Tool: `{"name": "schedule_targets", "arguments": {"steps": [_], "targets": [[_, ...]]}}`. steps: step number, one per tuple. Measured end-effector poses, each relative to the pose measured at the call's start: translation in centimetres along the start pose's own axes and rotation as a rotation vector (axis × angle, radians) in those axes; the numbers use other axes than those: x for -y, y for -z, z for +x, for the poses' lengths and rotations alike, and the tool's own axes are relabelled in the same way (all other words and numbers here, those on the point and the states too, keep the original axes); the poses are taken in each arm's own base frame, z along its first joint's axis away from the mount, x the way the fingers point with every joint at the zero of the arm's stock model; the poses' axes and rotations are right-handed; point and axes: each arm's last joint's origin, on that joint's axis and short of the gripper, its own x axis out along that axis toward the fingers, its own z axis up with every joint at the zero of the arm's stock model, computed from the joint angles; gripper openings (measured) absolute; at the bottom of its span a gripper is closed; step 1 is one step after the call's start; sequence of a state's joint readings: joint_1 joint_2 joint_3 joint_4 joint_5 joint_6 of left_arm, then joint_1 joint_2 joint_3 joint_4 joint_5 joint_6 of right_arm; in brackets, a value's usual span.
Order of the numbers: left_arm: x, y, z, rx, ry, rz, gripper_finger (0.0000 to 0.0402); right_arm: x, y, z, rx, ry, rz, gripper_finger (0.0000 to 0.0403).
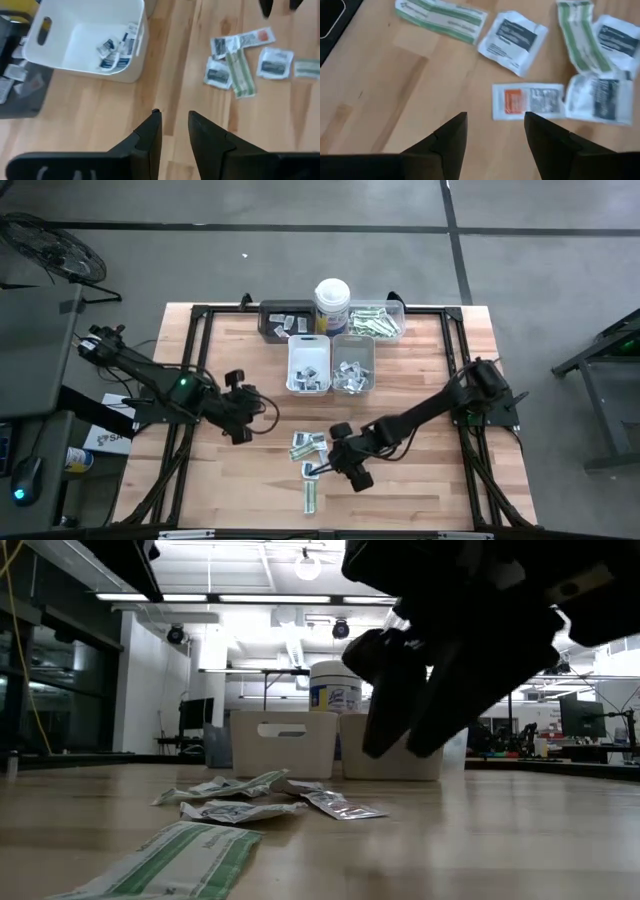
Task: Pick & Place First Aid Supplies
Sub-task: Put the ointment into the black transparent bin
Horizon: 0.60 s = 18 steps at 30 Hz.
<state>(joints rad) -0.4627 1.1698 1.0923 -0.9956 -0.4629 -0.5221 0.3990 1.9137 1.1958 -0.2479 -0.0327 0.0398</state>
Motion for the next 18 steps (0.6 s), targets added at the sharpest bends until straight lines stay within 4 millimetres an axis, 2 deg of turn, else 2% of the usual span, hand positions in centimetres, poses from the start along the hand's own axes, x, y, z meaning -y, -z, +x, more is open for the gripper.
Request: {"name": "schedule_targets", "arguments": {"steps": [5,11,18], "targets": [[0.5,0.5,0.7,0.013,0.019,-0.038,0.0092,0.0,0.0,0.9,0.023,0.008,0.01,0.0221],[0.5,0.3,0.8,0.034,0.021,-0.046,0.0092,0.3,-0.3,1.0,0.055,0.074,-0.009,0.0268],[0.5,0.3,0.8,0.039,0.009,-0.044,0.0092,0.4,-0.3,1.6,0.072,0.046,-0.015,0.0265]]}}
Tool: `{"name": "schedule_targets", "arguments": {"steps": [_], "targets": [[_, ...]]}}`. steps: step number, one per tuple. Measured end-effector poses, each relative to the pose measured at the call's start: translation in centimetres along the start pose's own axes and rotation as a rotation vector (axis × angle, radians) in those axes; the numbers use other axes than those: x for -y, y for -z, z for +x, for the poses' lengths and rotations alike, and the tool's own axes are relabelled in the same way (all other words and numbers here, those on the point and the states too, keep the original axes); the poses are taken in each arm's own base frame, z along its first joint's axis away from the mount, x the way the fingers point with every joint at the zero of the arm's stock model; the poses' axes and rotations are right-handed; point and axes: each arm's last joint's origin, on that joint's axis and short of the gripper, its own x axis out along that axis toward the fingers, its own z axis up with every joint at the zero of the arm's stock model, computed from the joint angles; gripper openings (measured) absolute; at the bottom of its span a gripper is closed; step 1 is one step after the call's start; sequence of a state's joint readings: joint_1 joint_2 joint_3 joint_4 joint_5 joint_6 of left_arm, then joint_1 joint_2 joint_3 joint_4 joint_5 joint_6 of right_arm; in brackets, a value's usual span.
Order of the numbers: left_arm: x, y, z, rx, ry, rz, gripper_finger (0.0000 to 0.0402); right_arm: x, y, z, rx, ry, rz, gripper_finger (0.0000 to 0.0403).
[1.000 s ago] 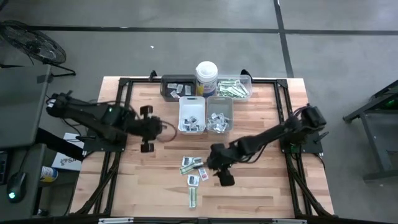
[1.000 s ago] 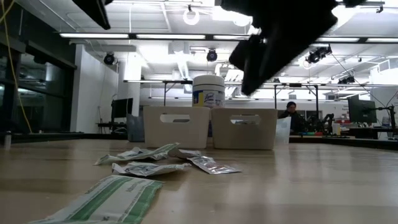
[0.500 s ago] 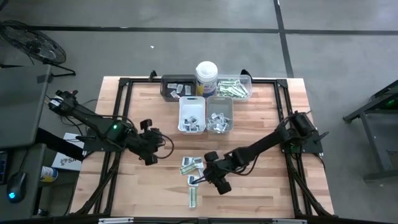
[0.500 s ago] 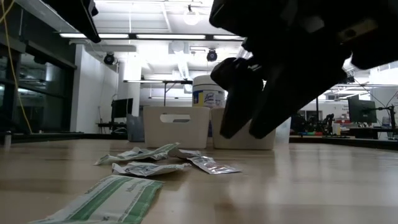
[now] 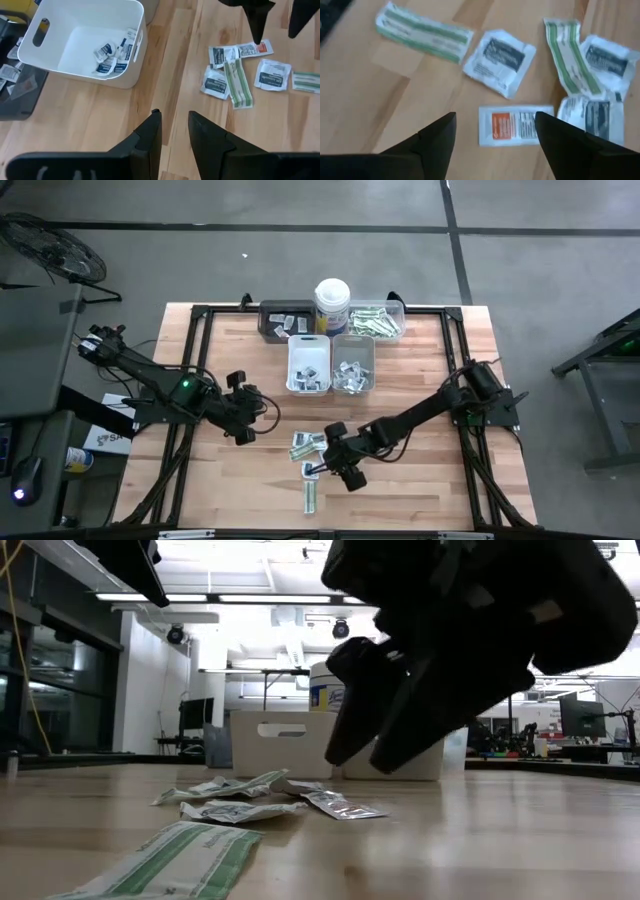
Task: Pick & Place First Aid Supplies
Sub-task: Put the ointment into the black transparent bin
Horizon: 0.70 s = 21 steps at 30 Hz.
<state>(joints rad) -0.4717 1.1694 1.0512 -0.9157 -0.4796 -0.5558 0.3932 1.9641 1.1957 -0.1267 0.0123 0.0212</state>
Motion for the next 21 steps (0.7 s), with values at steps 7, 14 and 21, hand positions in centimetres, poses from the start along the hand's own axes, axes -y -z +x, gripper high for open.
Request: {"name": "schedule_targets", "arguments": {"steps": [7,14,21], "targets": [[0.0,0.0,0.0,-0.001,-0.004,0.008,0.0092,0.2,0.4,1.3,0.005,-0.024,0.023,0.026],[-0.1,0.1,0.0,-0.007,-0.008,0.014,0.0092,0.9,1.1,2.6,-0.015,-0.046,0.12,0.0259],[-0.2,0.3,0.0,-0.024,-0.017,0.024,0.0092,1.6,2.0,2.5,-0.125,-0.057,0.198,0.0259]]}}
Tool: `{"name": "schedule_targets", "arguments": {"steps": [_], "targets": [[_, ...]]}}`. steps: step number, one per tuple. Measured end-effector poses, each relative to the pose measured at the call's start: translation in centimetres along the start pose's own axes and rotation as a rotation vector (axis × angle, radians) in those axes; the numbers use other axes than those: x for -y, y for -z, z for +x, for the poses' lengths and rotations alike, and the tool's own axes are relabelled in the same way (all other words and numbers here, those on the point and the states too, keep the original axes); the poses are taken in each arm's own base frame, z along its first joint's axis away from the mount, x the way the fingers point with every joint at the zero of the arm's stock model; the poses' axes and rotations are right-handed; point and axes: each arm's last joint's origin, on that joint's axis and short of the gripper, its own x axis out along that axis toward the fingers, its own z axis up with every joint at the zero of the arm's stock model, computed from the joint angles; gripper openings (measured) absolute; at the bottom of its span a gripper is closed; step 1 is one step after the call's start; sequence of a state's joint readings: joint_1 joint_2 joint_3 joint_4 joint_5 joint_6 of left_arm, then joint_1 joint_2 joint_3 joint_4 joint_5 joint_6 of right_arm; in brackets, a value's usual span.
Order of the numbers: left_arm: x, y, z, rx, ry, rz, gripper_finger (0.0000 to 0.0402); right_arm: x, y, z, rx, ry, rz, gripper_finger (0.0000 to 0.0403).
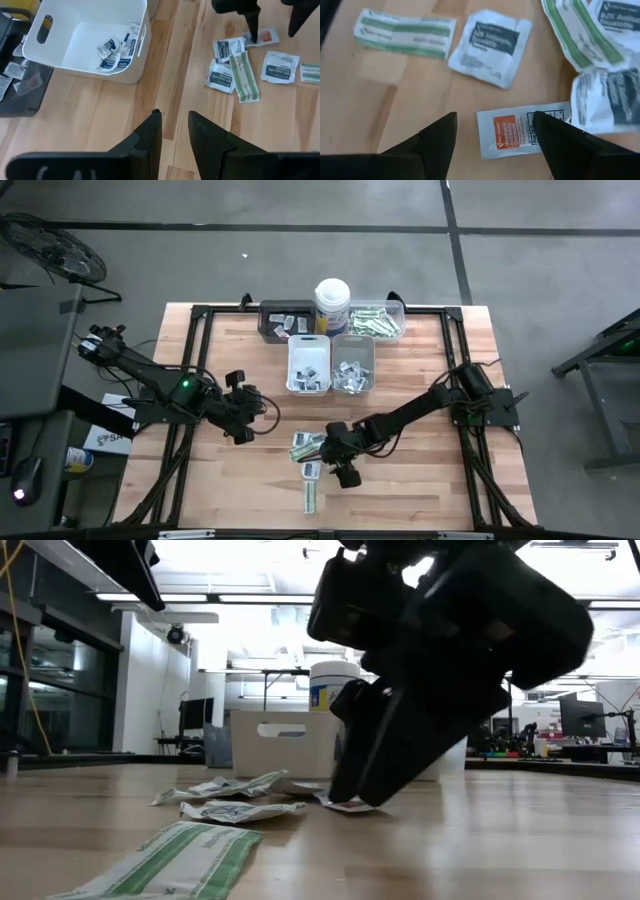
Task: Pick & Place First Aid Supplies
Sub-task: Put the ointment into the black transparent bin
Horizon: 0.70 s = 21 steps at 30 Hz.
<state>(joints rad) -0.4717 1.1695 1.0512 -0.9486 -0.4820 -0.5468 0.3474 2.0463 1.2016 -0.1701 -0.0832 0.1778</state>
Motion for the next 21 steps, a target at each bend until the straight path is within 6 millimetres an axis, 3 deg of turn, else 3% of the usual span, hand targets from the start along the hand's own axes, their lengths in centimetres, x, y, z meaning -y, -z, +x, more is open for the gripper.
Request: {"name": "schedule_targets", "arguments": {"steps": [11,21], "targets": [[-0.1,0.1,0.0,-0.014,-0.009,0.008,0.0092,-1.7,1.7,1.3,-0.086,0.153,-0.181,0.021],[-0.1,0.2,0.0,-0.017,-0.011,0.027,0.0092,-1.8,1.7,1.3,-0.08,0.175,-0.167,0.0139]]}}
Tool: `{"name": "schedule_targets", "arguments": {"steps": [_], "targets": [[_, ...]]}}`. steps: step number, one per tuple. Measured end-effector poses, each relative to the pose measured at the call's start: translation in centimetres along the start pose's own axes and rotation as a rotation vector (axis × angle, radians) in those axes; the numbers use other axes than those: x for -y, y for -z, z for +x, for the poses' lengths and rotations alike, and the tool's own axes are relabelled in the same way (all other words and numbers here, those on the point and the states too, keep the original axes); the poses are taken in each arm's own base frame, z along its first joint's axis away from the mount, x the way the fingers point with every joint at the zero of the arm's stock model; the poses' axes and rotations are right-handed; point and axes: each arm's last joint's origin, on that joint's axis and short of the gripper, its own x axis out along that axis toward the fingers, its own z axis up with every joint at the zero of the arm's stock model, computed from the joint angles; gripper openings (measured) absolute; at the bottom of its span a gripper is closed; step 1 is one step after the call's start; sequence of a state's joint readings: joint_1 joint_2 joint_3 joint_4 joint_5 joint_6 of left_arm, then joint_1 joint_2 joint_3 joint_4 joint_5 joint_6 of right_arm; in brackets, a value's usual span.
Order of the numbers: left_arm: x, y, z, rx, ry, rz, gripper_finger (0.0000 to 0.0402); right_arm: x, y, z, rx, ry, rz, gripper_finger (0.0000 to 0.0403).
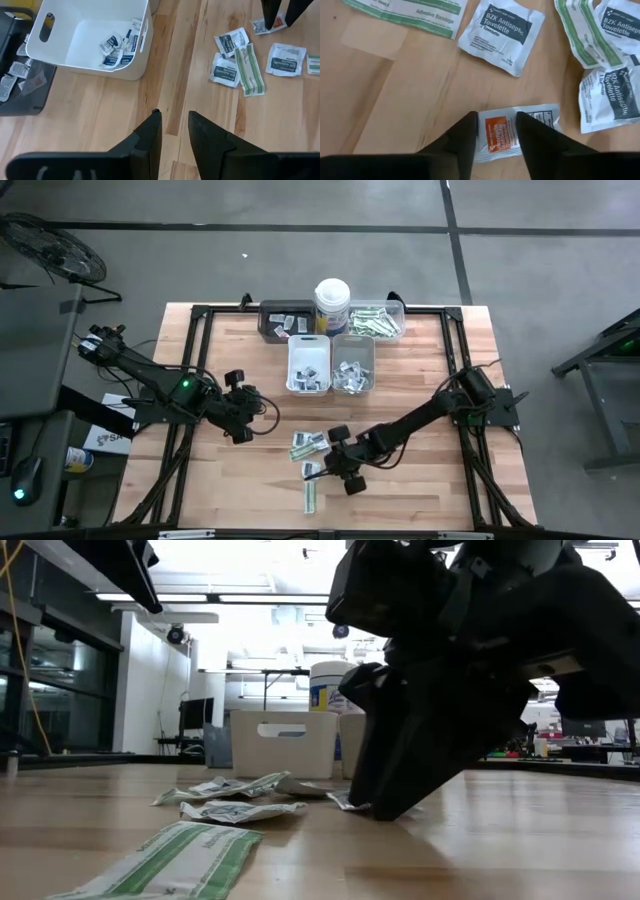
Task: Pick & Place First Aid Supplies
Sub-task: Put the ointment into the black transparent bin
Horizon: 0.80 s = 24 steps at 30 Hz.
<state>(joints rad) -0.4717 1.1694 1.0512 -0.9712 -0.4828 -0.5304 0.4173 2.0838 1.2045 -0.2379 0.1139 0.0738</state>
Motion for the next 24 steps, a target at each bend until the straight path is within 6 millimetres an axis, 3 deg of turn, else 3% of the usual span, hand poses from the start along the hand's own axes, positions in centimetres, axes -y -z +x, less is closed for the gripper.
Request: {"name": "schedule_targets", "arguments": {"steps": [18,24], "targets": [[0.0,-0.01,0.0,0.001,-0.001,0.0,0.0092,0.03,-0.13,0.06,0.018,-0.007,0.061,0.0007],[0.02,-0.05,-0.01,0.005,0.001,-0.003,0.0092,-0.22,-0.52,-0.88,0.051,0.006,0.056,0.0002]]}}
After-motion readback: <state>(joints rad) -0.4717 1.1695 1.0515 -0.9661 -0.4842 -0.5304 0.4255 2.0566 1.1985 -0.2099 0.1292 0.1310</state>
